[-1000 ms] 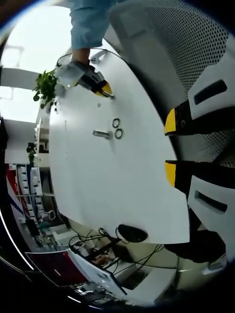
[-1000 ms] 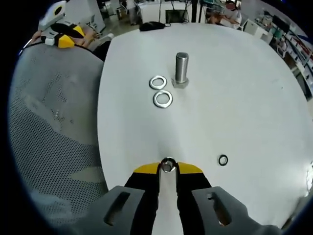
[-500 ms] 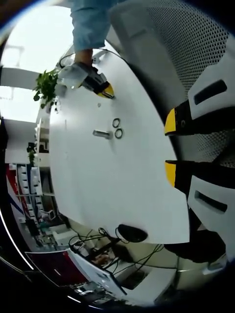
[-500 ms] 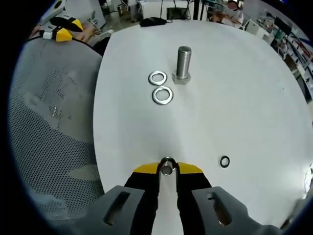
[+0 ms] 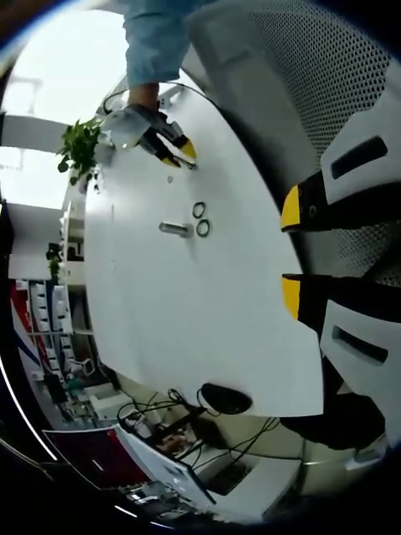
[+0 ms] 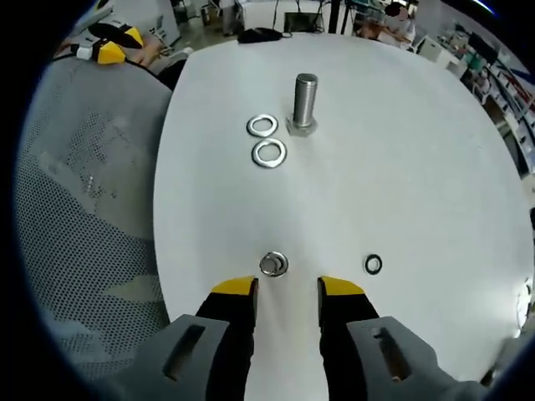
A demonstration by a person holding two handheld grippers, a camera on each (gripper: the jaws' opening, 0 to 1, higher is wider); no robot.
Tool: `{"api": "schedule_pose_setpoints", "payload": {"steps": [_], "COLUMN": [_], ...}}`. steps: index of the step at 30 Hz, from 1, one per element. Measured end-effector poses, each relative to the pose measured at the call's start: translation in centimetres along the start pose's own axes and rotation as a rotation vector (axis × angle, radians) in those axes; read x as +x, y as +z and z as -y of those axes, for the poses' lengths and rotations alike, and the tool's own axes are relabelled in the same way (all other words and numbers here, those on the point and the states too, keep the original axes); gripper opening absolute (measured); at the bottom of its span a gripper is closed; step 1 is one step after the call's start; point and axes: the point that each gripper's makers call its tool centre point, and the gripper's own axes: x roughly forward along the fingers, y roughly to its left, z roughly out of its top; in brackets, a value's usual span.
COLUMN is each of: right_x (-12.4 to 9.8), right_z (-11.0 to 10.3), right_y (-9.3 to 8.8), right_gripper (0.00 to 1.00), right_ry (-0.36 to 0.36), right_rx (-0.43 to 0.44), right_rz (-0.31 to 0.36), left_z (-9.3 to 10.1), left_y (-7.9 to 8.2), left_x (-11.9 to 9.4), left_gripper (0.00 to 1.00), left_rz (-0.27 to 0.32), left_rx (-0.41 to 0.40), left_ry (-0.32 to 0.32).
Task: Place the washer onto the threaded stud by aligning its center hole with the stud, sliding it down to the base, and recovering from edge contact or off-axis alignment until the washer reaches the visible bottom stop.
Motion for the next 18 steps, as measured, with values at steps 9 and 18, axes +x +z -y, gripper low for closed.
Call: {"api": "schedule_pose_setpoints", "payload": {"steps": [9,18], "right_x": [-0.1,0.5], "right_z": [2.1,5.1], "right_y": [-0.9,-0.9], "right_gripper": [0.29,0.28], "right_ry": [-0.038,-0.118], "right_rx": [0.199,0.206], "right_rz": [0.119,0.155], "left_z": [0.0,0.0], "left_y": [0.0,0.0], "left_x": [0.0,0.0], "left_gripper": [0.18,0.18], "left_rz": [0.001,0.001], "left_rx": [0.002,0.001], "left_ry": [-0.001,-0.001]}}
